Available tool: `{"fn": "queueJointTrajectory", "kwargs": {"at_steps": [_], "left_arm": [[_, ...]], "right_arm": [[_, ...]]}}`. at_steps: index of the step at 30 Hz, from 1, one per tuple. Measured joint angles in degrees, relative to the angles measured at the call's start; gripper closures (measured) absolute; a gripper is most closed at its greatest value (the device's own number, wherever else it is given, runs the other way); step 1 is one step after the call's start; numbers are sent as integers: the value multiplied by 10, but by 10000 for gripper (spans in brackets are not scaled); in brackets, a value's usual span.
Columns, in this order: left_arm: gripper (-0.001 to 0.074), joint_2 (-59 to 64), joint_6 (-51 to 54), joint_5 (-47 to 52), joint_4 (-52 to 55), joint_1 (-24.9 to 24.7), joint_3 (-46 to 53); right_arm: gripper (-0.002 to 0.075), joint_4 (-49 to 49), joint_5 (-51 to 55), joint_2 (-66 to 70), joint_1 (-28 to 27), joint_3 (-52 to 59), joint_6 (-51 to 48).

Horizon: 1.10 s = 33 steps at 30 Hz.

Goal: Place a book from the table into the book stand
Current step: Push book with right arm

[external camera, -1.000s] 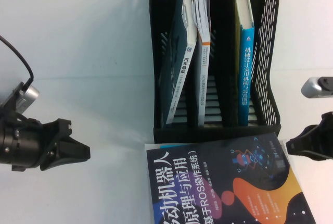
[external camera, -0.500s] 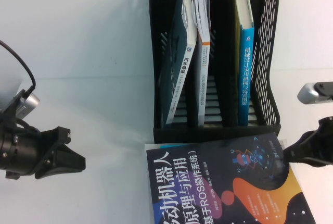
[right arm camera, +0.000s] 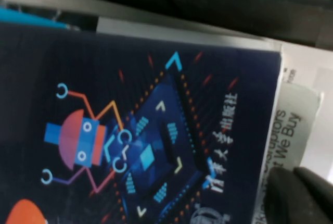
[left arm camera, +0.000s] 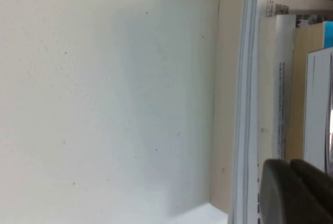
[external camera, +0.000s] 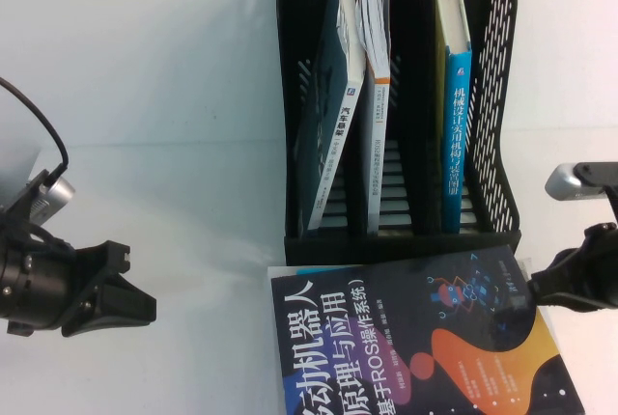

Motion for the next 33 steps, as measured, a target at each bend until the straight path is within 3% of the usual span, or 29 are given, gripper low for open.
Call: {"fn": "queueJointTrajectory", "kwargs": {"at_steps": [10,33], "left_arm": [[738,0,-4,3,18,0,0],[738,0,-24,3,15,0,0]], "right_arm": [[729,86,23,20,-1,-5,-68],[729,80,94,-8,1,-5,-48]]}}
